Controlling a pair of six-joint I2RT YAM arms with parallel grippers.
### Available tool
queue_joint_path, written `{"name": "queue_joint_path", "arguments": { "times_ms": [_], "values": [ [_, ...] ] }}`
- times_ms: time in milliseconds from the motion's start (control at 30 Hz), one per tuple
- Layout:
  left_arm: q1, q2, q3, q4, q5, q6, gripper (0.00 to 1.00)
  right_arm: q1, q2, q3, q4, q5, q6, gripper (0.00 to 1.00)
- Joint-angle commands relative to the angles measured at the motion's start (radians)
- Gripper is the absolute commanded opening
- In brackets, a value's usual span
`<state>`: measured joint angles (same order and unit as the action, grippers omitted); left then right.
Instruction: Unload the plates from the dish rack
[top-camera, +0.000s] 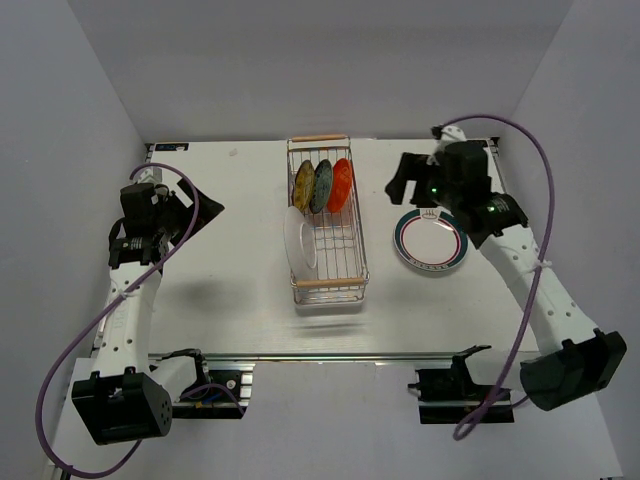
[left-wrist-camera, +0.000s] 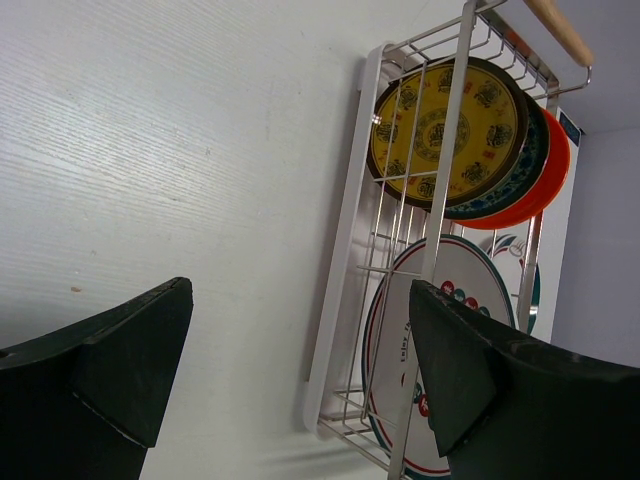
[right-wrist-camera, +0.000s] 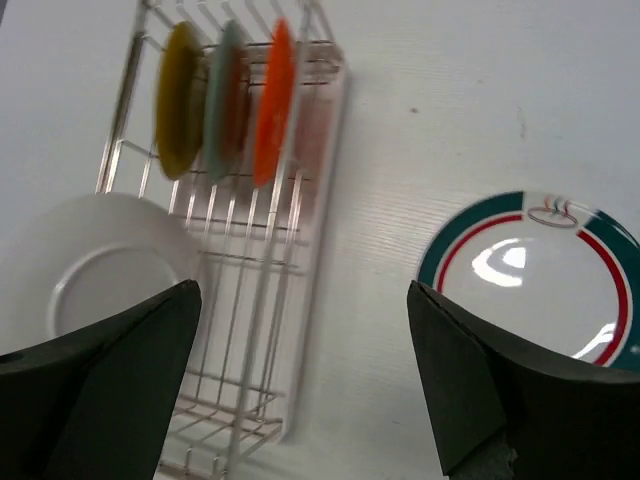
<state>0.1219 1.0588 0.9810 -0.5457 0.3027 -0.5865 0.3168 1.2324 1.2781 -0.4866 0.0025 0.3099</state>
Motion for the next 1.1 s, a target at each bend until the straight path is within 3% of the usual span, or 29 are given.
{"name": "queue_joint_path", "arguments": {
  "times_ms": [0,33,67,133,300,633,867,1067],
  "values": [
    [-0.004,-0.028,0.018,0.006,0.003,0.007,0.98,0.217,0.028,0.116,-0.088,0.091,-0.057,0.89],
    [-0.004,-0.028,0.019,0.006,0.003,0.007,0.98,0.255,0.050,0.141,-0.104,0.103,-0.067,0.89],
    [-0.004,-0.028,0.024,-0.002,0.003,0.008,0.98,0.394,0.135,0.227,-0.156,0.175,-0.086,0.89],
    [-0.004,-0.029,0.025,-0.002,0.000,0.010,0.98,0.422,0.206,0.295,-0.174,0.212,-0.094,0.89],
    [-0.004,-0.039,0.016,0.001,-0.004,0.008,0.98,0.663,0.404,0.480,-0.271,0.346,-0.107,0.89],
    [-0.004,-0.033,0.012,0.003,0.013,0.007,0.98,0.809,0.581,0.615,-0.309,0.481,-0.065,0.89],
    [-0.004,-0.040,0.013,-0.002,0.015,0.005,0.98,0.824,0.668,0.655,-0.385,0.707,0.083,0.89],
    [-0.004,-0.042,0.018,-0.005,0.012,0.007,0.98,0.820,0.658,0.650,-0.434,0.797,0.170,0.89]
  ]
}}
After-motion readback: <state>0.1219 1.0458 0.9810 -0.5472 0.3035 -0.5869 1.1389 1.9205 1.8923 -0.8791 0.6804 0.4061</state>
